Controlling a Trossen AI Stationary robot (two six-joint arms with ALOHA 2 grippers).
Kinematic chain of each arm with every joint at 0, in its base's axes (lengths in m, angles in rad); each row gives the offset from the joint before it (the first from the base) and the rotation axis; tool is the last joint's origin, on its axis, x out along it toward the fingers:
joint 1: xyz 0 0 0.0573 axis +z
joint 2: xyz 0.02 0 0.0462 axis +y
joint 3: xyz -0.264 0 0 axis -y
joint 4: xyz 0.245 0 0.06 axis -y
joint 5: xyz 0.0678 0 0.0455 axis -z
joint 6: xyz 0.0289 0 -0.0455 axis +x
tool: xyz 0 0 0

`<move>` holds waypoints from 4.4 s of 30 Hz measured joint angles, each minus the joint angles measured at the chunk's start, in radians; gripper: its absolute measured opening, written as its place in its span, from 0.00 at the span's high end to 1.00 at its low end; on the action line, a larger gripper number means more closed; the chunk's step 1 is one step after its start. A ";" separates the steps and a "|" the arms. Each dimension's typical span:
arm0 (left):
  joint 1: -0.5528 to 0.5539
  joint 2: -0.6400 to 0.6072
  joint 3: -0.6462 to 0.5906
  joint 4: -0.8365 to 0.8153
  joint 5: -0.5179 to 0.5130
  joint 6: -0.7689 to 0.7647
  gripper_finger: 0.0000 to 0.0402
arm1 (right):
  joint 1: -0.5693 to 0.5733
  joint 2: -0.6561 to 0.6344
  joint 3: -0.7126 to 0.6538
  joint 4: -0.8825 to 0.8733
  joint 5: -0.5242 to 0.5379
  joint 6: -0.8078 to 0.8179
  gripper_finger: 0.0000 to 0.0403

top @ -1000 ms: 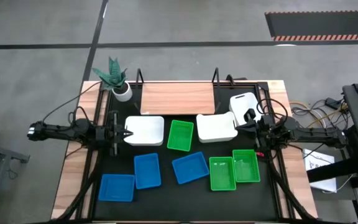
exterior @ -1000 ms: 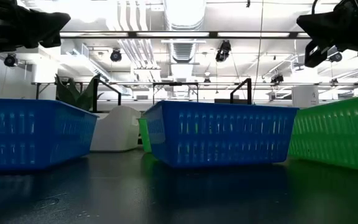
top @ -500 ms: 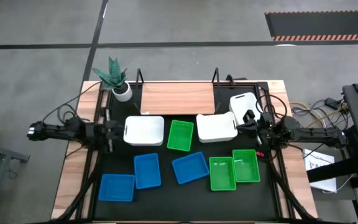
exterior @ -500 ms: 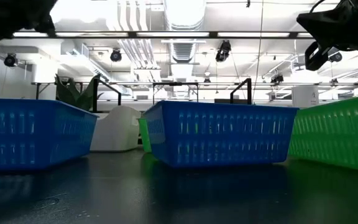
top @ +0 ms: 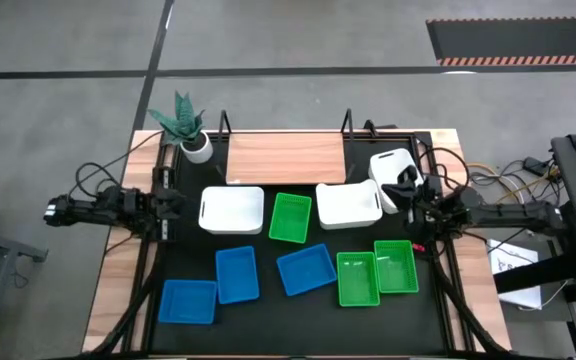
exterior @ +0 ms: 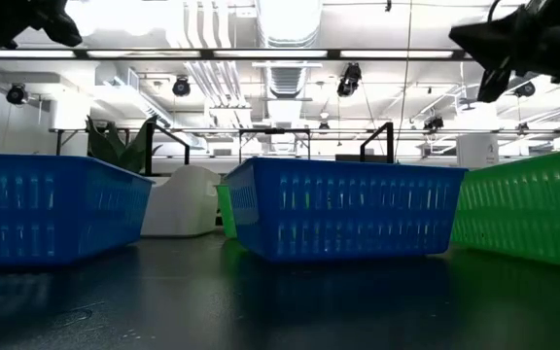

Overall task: Stack baskets on shelf by color
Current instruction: Put the top left green bin on the shelf

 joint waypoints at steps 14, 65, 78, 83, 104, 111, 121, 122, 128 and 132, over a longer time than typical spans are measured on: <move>0.000 0.000 0.000 0.056 -0.003 -0.055 1.00 | 0.032 0.455 0.248 0.175 -0.014 -0.196 0.97; 0.000 0.063 0.000 0.043 -0.011 -0.202 1.00 | 0.153 1.650 1.605 -1.242 -0.124 -0.106 0.53; 0.000 0.065 0.000 0.043 -0.011 -0.202 1.00 | 0.151 1.753 1.605 -1.222 -0.115 -0.038 0.54; 0.000 0.065 0.000 0.043 -0.011 -0.202 1.00 | 0.151 1.774 1.605 -1.199 -0.115 -0.040 0.64; 0.000 0.064 0.000 0.043 -0.010 -0.203 1.00 | 0.148 1.640 1.745 -1.402 -0.082 -0.103 0.97; 0.000 0.065 0.000 0.043 -0.010 -0.203 1.00 | 0.126 1.639 1.935 -1.528 0.077 -0.247 0.97; 0.000 0.065 0.000 0.042 -0.010 -0.206 1.00 | -0.059 1.648 1.933 -1.297 0.059 -0.483 0.97; 0.000 0.065 0.000 0.042 -0.010 -0.206 1.00 | -0.083 1.651 1.922 -1.261 0.040 -0.494 0.97; 0.000 0.068 0.000 0.043 -0.010 -0.204 1.00 | -0.202 1.726 1.884 -1.131 -0.068 -0.512 0.97; 0.000 0.068 0.000 0.043 -0.010 -0.203 1.00 | -0.239 1.798 1.899 -1.126 -0.071 -0.531 0.97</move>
